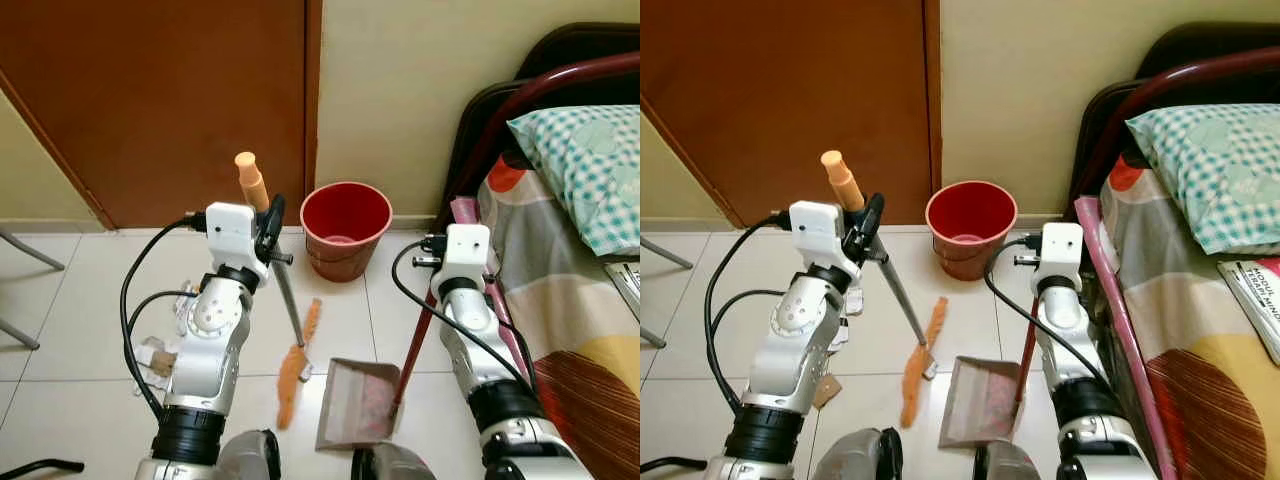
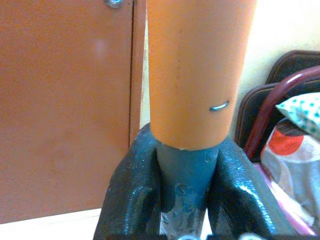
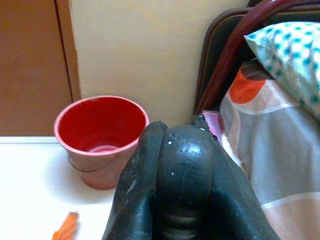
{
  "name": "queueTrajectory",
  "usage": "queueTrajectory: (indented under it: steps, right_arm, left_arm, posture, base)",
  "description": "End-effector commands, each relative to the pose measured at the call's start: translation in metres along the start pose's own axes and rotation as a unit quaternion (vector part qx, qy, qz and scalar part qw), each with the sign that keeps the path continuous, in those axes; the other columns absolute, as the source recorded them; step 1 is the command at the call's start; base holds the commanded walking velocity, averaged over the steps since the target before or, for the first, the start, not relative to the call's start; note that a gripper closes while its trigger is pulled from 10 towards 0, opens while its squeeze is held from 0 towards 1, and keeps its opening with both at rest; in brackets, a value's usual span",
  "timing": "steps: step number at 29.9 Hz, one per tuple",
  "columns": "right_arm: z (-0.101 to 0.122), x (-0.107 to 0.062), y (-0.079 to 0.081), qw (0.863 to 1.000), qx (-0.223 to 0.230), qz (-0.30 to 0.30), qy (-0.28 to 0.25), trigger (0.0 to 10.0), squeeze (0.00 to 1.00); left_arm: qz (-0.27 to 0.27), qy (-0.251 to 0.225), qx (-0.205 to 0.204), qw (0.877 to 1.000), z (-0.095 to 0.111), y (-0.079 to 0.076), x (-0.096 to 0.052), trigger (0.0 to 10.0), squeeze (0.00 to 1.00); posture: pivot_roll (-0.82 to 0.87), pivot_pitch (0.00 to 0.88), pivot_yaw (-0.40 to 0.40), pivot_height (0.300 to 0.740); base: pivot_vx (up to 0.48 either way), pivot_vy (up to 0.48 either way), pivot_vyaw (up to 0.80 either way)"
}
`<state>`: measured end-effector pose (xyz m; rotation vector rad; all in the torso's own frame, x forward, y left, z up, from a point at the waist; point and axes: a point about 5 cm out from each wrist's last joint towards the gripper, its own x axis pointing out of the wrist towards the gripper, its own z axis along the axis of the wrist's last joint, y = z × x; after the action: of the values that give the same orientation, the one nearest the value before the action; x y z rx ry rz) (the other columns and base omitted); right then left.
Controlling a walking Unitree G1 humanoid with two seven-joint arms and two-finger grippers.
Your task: Sweep floor
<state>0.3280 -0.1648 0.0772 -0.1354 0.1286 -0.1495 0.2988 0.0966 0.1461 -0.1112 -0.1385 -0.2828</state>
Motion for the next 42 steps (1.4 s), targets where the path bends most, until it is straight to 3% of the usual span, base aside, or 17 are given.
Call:
queueTrajectory:
  steps: [1,4,9,12,15,17,19,20,23,24,28,30,35,42]
  right_arm:
    - [-0.001,0.002,-0.001,1.000,-0.023,-0.007,0.007,10.0,0.00]
    - [0.000,0.004,0.003,1.000,-0.028,-0.009,0.008,10.0,0.00]
    - [0.003,0.007,0.013,1.000,-0.018,0.001,0.007,10.0,0.00]
    - [0.002,0.007,0.018,1.000,-0.014,0.004,0.011,10.0,0.00]
    - [0.002,0.006,0.023,1.000,-0.003,0.013,0.013,10.0,0.00]
    - [0.003,0.007,0.026,1.000,0.006,0.021,0.011,10.0,0.00]
    - [0.005,0.006,0.031,0.999,0.015,0.042,0.005,10.0,0.00]
    - [0.005,0.006,0.031,0.999,0.015,0.042,0.005,10.0,0.00]
    - [0.007,0.005,0.031,0.999,0.011,0.047,0.000,10.0,0.00]
    - [0.008,0.005,0.029,0.999,0.010,0.049,-0.002,10.0,0.00]
    - [0.007,0.003,0.022,0.999,0.017,0.048,0.003,10.0,0.00]
    - [0.007,0.002,0.020,0.999,0.017,0.049,0.004,10.0,0.00]
    - [0.006,-0.004,0.014,0.998,0.029,0.052,-0.001,10.0,0.00]
    - [0.004,-0.022,0.005,0.995,0.075,0.058,-0.017,10.0,0.00]
  left_arm:
    - [-0.027,-0.042,-0.014,0.999,0.022,-0.010,0.006,10.0,0.00]
    - [-0.045,-0.036,-0.037,0.998,0.023,-0.015,0.006,10.0,0.00]
    - [-0.037,-0.020,-0.119,0.992,0.017,-0.018,0.005,10.0,0.00]
    - [-0.005,-0.015,-0.178,0.984,0.016,-0.011,0.006,10.0,0.00]
    - [0.017,-0.011,-0.187,0.982,0.013,-0.001,0.007,10.0,0.00]
    - [0.030,-0.011,-0.173,0.984,0.013,0.011,0.007,10.0,0.00]
    - [0.051,-0.017,-0.137,0.989,0.016,0.037,0.007,10.0,0.00]
    - [0.051,-0.017,-0.137,0.989,0.016,0.037,0.007,10.0,0.00]
    - [0.064,-0.020,-0.111,0.992,0.023,0.060,0.005,10.0,0.00]
    - [0.073,-0.019,-0.097,0.992,0.028,0.075,0.002,10.0,0.00]
    - [0.078,-0.008,-0.068,0.995,0.030,0.094,-0.006,10.0,0.00]
    - [0.071,0.004,-0.055,0.996,0.027,0.099,-0.009,10.0,0.00]
    - [0.056,0.056,0.012,0.997,-0.003,0.108,-0.029,10.0,0.00]
    - [0.042,0.104,0.101,0.989,-0.046,0.093,-0.058,10.0,0.00]
  posture:
    - [0.01,0.115,-0.024,0.740]
    - [0.01,0.114,-0.025,0.740]
    - [0.01,0.115,-0.027,0.740]
    - [0.01,0.117,-0.031,0.740]
    - [0.01,0.119,-0.032,0.740]
    - [0.01,0.120,-0.036,0.740]
    - [0.02,0.125,-0.044,0.740]
    - [0.02,0.125,-0.044,0.740]
    - [0.03,0.133,-0.051,0.740]
    - [0.04,0.139,-0.055,0.740]
    - [0.04,0.157,-0.064,0.740]
    - [0.04,0.157,-0.064,0.740]
    - [0.04,0.182,-0.100,0.740]
    - [0.05,0.184,-0.108,0.740]
  base:
    - [0.000,0.000,0.00]
    - [0.000,0.000,0.00]
    - [0.000,0.000,0.00]
    - [0.000,0.000,0.00]
    - [0.000,0.000,0.00]
    - [0.000,0.000,0.00]
    - [0.000,0.000,0.00]
    - [0.000,0.000,0.00]
    - [0.000,0.000,0.00]
    - [0.000,0.000,0.00]
    - [0.000,0.000,0.00]
    - [0.000,0.000,0.00]
    - [0.000,0.000,0.00]
    - [0.000,0.000,0.00]
